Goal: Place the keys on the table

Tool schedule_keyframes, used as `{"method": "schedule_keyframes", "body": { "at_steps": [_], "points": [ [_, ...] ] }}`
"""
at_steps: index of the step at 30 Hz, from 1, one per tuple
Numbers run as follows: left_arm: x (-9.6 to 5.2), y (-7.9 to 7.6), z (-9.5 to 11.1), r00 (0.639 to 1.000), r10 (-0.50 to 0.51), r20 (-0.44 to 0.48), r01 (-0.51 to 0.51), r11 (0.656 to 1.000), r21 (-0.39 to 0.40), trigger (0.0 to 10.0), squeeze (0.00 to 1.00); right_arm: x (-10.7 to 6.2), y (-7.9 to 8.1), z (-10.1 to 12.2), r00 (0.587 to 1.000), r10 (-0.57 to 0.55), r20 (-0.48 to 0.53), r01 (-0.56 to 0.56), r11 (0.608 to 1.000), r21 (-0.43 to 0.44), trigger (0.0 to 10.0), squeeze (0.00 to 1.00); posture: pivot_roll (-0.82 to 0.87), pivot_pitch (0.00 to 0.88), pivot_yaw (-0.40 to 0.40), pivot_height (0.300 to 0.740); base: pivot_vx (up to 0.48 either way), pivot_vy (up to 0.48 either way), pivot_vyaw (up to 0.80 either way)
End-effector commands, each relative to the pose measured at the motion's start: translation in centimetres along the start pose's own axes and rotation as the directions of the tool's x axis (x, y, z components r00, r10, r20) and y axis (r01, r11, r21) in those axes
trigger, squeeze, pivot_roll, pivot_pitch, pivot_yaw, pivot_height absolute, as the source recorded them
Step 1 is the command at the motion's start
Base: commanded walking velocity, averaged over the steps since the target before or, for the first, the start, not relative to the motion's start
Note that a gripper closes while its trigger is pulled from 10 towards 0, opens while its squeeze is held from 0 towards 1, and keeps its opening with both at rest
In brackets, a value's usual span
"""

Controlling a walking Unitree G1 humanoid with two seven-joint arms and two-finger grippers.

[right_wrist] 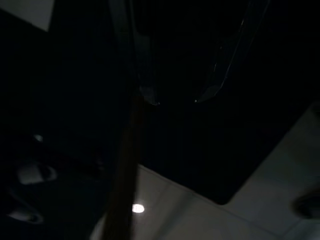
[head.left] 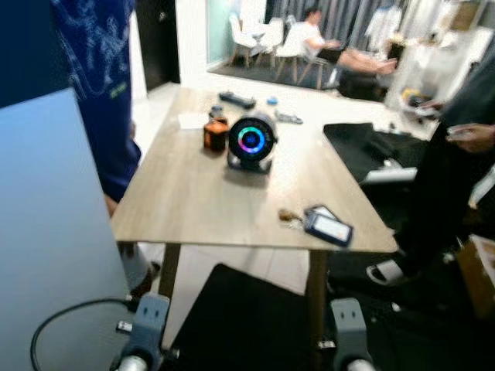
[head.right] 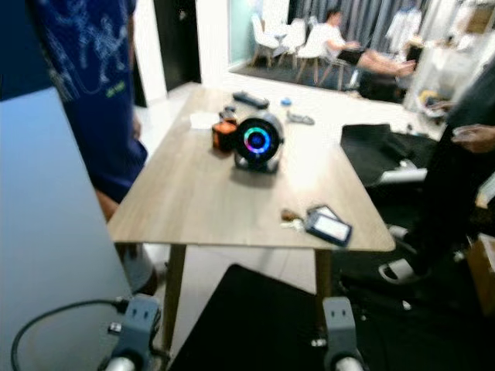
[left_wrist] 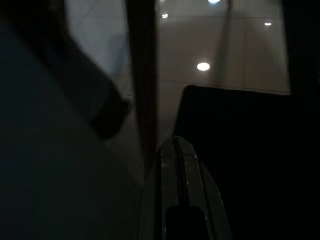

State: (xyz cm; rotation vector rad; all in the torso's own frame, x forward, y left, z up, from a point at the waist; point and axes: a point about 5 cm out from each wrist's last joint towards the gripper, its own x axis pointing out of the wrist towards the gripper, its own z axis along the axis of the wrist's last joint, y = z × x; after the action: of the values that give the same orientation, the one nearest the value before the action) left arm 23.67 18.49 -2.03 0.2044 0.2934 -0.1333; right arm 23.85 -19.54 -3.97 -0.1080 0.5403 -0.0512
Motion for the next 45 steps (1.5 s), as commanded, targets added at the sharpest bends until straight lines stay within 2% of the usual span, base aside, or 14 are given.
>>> {"method": "schedule_keyframes", "body": {
  "at_steps": [1,29,45],
  "points": [
    [-0.4,0.0,-0.5,1.0,0.004,-0.016,-0.004,1.0,-0.004,10.0,0.0,-0.1,0.0,-0.4,1.0,0.002,-0.024,-0.002,1.0,0.002,10.0,0.0,0.1,0.0,-0.069,0.74,0.0,0.0,0.8],
    [-0.8,0.1,-1.2,0.999,0.013,-0.044,-0.014,1.0,-0.027,10.0,0.0,-0.3,0.2,-0.9,0.999,0.012,-0.044,-0.012,1.0,-0.003,10.0,0.0,0.1,0.001,-0.07,0.74,0.0,0.0,0.8],
    [-1.3,0.3,-2.1,0.995,0.014,-0.103,-0.016,1.0,-0.014,10.0,0.0,-0.5,0.4,-1.4,0.998,0.021,-0.064,-0.021,1.0,-0.004,10.0,0.0,0.1,0.002,-0.067,0.74,0.0,0.0,0.8]
  ]
}}
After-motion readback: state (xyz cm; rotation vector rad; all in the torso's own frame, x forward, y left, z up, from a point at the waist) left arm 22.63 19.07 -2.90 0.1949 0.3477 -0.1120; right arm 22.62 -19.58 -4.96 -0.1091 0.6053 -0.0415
